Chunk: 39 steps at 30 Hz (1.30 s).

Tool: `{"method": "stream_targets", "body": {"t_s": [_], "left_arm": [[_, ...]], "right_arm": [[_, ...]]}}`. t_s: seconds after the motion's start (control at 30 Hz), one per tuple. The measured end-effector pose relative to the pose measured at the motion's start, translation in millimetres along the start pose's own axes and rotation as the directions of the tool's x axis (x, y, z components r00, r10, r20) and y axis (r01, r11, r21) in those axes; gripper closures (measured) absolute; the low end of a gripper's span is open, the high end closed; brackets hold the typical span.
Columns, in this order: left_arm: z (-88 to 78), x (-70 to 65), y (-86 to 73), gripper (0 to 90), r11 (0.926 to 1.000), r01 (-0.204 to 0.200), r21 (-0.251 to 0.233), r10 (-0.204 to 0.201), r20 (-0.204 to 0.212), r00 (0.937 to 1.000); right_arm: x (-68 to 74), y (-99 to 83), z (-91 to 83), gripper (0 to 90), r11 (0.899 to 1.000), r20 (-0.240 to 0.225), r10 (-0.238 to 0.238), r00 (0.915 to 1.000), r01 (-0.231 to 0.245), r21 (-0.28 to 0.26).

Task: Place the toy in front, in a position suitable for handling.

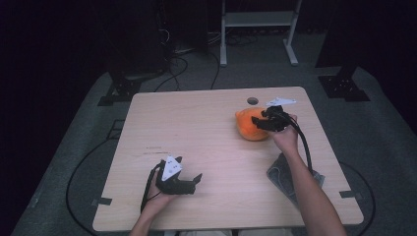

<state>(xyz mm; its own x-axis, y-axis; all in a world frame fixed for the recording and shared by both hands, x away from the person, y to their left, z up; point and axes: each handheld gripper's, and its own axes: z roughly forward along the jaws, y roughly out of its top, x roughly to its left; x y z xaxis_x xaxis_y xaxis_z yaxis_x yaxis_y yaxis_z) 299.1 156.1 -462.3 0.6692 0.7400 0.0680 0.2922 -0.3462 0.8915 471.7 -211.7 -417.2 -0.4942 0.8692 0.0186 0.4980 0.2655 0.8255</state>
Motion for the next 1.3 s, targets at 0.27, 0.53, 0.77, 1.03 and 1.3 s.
{"method": "stream_targets", "body": {"t_s": [0.27, 0.53, 0.77, 1.03, 1.3], "left_arm": [[0.6, -2.5, -0.3, 6.2, 0.9999, -0.012, 0.001, 0.012, 0.001, 0.9999], [0.4, -0.2, -1.0, 6.2, 1.0000, -0.007, 0.004, 0.007, -0.005, 1.0000], [-0.8, -2.5, 0.6, 6.4, 0.9997, -0.025, -0.003, 0.025, -0.011, 0.9996], [-1.6, -1.5, 0.3, 6.4, 0.9995, -0.029, -0.013, 0.029, -0.019, 0.9994], [-4.3, 0.4, 0.9, 6.4, 0.9993, -0.011, -0.036, 0.010, -0.032, 0.9994]], "right_arm": [[5.1, -1.6, 4.3, 56.3, 0.999, 0.041, -0.009, 0.9991, 0.007, 0.054], [11.5, 1.9, 3.7, 67.5, 0.998, 0.083, 0.011, 0.9965, -0.016, 0.066], [19.1, 6.2, -6.5, 78.2, 0.997, 0.088, -0.029, 0.9957, 0.023, 0.076], [16.8, 7.1, -20.1, 81.8, 0.999, 0.070, 0.031, 0.9971, -0.033, 0.036], [63.5, 1.7, -59.4, 81.8, 0.997, -0.049, 0.012, 0.9987, -0.016, -0.082]]}}
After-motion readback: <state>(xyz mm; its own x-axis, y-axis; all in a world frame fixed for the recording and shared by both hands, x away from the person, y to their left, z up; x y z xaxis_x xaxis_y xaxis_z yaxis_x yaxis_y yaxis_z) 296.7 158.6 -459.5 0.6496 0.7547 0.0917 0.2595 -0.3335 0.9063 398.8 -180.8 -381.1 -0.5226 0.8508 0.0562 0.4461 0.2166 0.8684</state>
